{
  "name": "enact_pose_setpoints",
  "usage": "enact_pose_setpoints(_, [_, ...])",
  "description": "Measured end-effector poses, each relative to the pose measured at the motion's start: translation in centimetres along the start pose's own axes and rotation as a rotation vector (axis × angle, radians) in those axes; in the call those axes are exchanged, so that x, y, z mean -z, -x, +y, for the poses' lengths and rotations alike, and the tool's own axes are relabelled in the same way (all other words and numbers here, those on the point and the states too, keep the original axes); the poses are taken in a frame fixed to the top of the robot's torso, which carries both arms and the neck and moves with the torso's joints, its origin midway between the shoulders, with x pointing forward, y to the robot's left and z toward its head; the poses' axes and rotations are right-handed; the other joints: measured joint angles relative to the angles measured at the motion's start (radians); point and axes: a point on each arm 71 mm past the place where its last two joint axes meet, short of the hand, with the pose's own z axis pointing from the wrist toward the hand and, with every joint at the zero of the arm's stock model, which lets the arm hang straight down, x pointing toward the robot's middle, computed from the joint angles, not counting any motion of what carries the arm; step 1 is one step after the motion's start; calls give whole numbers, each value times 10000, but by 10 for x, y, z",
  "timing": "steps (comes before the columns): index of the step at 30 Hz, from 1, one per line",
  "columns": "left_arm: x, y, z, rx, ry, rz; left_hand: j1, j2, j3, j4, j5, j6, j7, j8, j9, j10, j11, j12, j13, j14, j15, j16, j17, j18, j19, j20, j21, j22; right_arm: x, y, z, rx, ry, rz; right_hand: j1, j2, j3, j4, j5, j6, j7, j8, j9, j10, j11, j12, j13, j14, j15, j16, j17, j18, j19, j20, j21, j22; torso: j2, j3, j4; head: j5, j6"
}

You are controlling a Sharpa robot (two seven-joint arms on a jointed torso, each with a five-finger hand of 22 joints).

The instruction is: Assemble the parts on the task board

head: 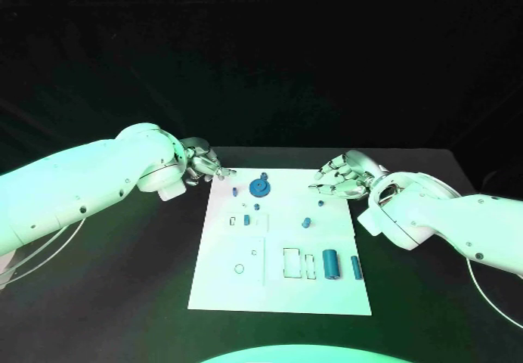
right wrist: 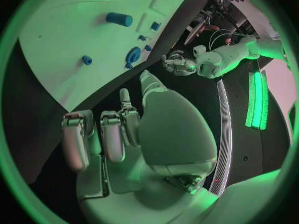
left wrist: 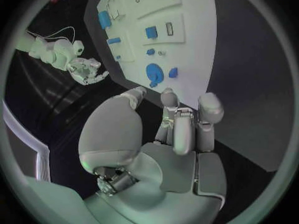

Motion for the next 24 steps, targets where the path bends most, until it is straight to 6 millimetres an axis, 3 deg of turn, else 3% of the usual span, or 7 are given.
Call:
enact_pose_setpoints(2, [-4,3,-1,32,30,-78,106,23,-56,32,0,-44,43,-120,-56,-361,64,-428,-597,-36,38,-43,0,1,-75,68,-90,-167,0,0,0,-2,0,-1,0,0,0,0,0,0,0,0,0,0,0,0,0,0,0,0,-1,0,0,0,0,0,13,-1,-4,5,7])
enact_pose_setpoints(4, [-8,6,-1,37,58,-156,103,25,-85,24,0,-52,50,-135,-71,-473,87,-561,-769,0,72,-79,0,1,-125,45,-115,-218,0,0,0,-3,-1,-3,0,0,0,0,0,0,0,0,0,0,0,0,0,0,0,0,-1,0,0,0,0,-1,26,-2,-6,15,15])
enact_pose_setpoints(24, [-37,-1,-8,-716,463,798,103,25,-179,42,0,12,-1,-134,-80,-471,86,-599,-886,0,72,-88,0,1,-125,45,-115,-215,-2,-1,1,-5,10,-3,1,0,0,0,0,0,0,0,-3,-9,-9,1,-2,3,-3,0,-2,0,0,0,0,-3,39,-15,-18,34,-52])
